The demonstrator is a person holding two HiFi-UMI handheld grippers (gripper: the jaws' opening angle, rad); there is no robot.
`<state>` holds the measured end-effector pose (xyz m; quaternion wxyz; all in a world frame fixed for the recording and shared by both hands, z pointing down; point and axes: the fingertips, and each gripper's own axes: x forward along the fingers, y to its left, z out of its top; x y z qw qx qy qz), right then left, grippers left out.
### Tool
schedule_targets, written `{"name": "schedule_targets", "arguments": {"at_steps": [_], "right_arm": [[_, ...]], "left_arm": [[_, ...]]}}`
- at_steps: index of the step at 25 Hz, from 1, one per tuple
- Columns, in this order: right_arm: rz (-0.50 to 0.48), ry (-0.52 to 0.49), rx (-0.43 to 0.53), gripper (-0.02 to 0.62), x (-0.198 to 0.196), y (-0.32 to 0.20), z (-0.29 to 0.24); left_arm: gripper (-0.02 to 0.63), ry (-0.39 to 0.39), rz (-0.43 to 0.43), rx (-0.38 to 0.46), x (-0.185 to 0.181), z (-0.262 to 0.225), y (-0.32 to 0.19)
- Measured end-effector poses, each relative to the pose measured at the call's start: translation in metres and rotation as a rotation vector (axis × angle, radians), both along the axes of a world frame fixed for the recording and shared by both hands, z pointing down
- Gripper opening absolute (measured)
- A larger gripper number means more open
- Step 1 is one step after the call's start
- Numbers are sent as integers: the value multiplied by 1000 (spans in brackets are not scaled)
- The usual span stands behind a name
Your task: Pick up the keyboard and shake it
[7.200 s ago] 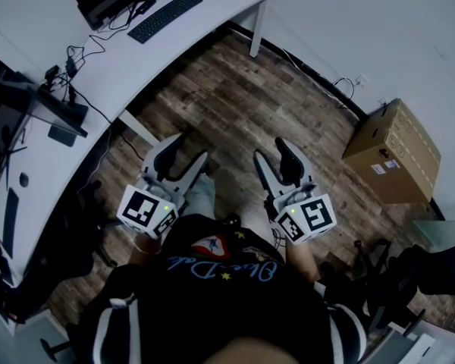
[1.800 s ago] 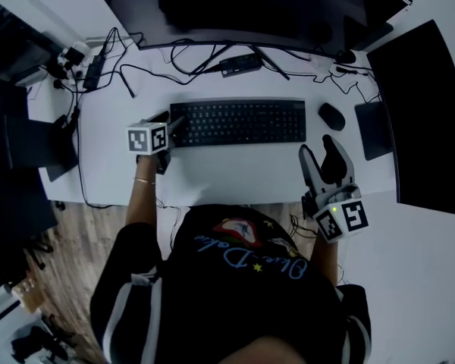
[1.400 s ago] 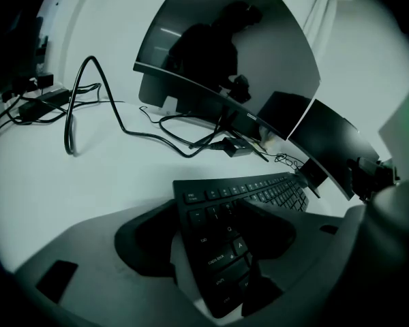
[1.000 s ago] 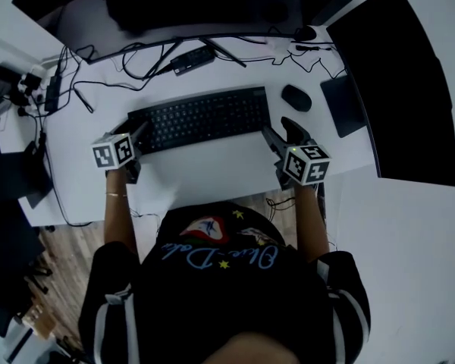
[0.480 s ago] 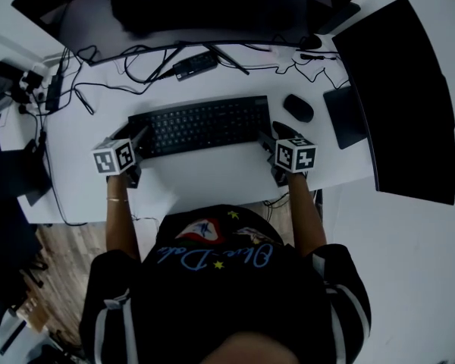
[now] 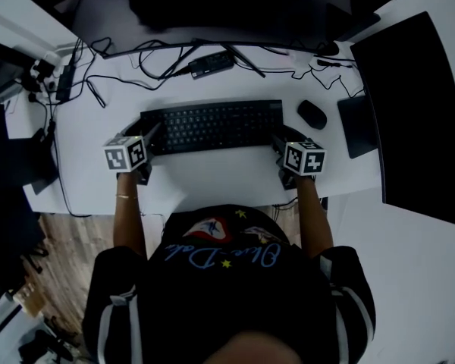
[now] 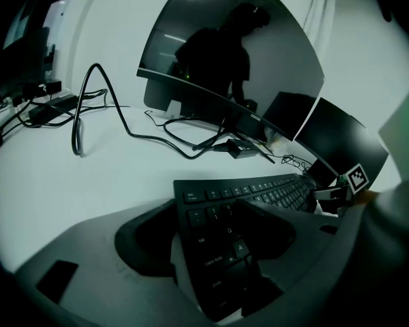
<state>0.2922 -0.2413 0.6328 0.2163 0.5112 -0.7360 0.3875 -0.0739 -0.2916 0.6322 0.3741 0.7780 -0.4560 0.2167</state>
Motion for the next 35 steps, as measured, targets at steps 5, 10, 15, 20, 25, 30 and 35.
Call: {"name": "schedule_targets", "arguments": {"at_steps": [5,10,15,20,25,30,35], "right_arm": [[15,20,33,212,0,1,-1],[21,23,75,210,-3,8,-6],[26,39,124,209,-2,12,-18],[11,81,228,209,-2,13,-45],[5,112,316,210,-1,12,-75],[6,141,413,209,-3,14,-105],[-3,153,520,208,-6,17,-134]], "left_arm": [[252,-6,0,24,-1,-3,0],[252,-35,-2,48,-4,-14,6],[252,-33,2,69,-4,-21,11],[252,-23,-14,124,-5,-40,13],[252,-3,-21,191,-4,-63,13],[252,14,-17,261,-5,-89,11],[252,37,-18,332,-7,-117,11]]}}
